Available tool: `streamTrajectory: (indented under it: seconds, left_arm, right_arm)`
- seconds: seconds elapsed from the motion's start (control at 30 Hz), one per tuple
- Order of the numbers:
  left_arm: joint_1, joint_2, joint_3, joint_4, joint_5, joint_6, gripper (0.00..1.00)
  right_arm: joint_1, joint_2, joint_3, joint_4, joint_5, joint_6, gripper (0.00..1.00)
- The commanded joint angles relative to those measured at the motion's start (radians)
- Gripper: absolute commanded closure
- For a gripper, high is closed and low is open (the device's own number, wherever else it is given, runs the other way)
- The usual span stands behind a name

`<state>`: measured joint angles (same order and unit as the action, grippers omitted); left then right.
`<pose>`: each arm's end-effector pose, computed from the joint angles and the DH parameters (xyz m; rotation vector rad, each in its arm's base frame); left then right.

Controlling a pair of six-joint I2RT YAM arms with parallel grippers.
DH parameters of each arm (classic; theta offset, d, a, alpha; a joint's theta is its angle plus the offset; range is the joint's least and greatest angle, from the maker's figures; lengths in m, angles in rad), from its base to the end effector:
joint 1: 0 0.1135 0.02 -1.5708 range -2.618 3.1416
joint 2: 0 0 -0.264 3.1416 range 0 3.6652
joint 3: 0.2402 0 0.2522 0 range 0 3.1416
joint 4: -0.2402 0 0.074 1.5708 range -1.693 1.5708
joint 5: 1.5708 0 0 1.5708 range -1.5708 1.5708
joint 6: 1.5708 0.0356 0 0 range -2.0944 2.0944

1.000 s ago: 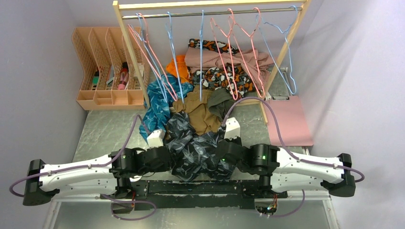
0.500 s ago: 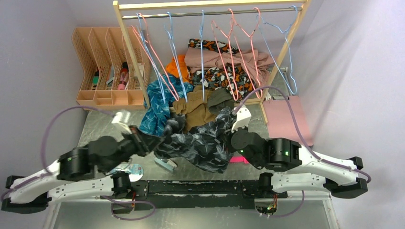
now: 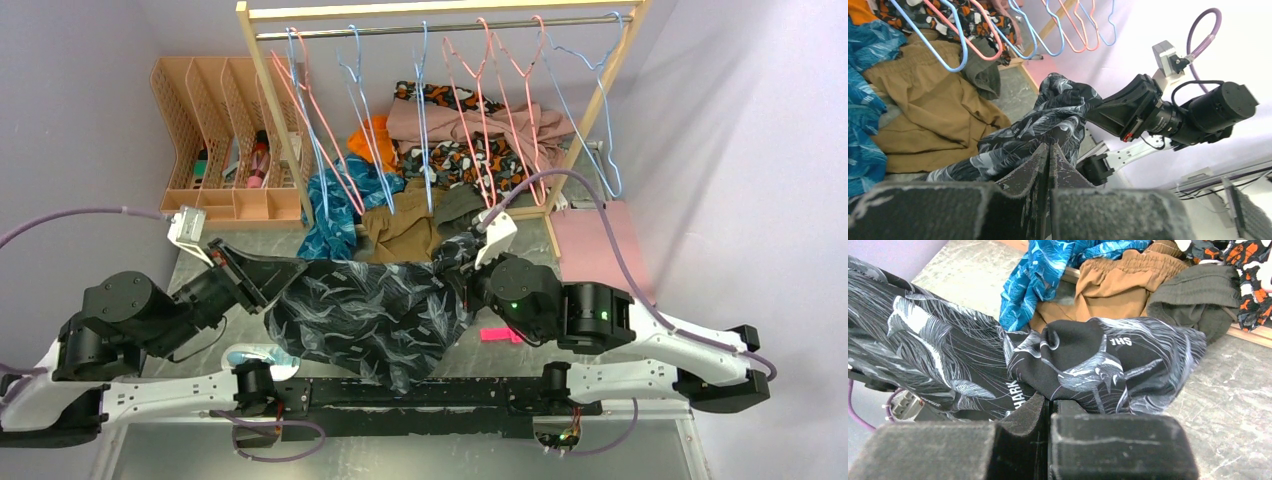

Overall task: Place the shorts on the hanger
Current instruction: Adjust the shorts at the center of the board.

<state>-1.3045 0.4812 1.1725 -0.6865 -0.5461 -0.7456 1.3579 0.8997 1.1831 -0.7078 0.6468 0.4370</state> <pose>0.0286 -0.0346 0.4386 0.0087 1.6941 -1.1636 0.0564 0.1593 0.4042 -0.4766 1.8870 0.5623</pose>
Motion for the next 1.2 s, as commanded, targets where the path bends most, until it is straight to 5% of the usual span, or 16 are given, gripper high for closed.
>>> streamTrajectory:
  seconds: [0.0, 0.2, 0.5, 0.53, 0.63, 0.67, 0.93, 1.0, 1.1, 1.17]
  left_arm:
    - [-0.002, 0.036, 0.098, -0.019, -0.032, 0.101, 0.93]
    - [-0.002, 0.063, 0.285, -0.034, -0.182, 0.192, 0.93]
    - [-0.002, 0.071, 0.224, -0.050, -0.242, 0.166, 0.93]
    - [-0.002, 0.078, 0.215, -0.061, -0.249, 0.153, 0.93]
    - [-0.002, 0.109, 0.209, -0.070, -0.258, 0.151, 0.93]
    - [-0.002, 0.121, 0.220, -0.065, -0.261, 0.165, 0.93]
    - [-0.002, 0.251, 0.368, -0.037, -0.195, 0.261, 0.93]
    - [-0.002, 0.260, 0.299, -0.055, -0.151, 0.223, 0.77]
    - [-0.002, 0.262, 0.147, -0.079, -0.063, 0.138, 0.37]
    - [-0.002, 0.259, 0.027, -0.064, 0.024, 0.080, 0.24]
  right_arm:
    - [0.003, -0.003, 0.033, 0.015, 0.006, -0.032, 1.00]
    - [0.004, -0.039, 0.133, 0.171, -0.150, -0.041, 1.00]
    - [0.004, -0.073, 0.063, 0.092, -0.150, 0.008, 1.00]
    - [0.004, -0.087, 0.043, 0.088, -0.167, 0.012, 0.95]
    - [0.003, -0.114, 0.003, 0.080, -0.222, 0.019, 0.45]
    - [0.004, -0.117, 0.000, 0.072, -0.228, 0.021, 0.37]
    - [0.004, -0.127, -0.034, 0.056, -0.282, 0.022, 0.31]
    - [0.003, -0.110, -0.070, 0.039, -0.279, 0.056, 0.31]
    - [0.003, -0.085, -0.166, 0.056, -0.276, 0.118, 0.31]
    - [0.003, -0.081, -0.244, 0.082, -0.257, 0.161, 0.31]
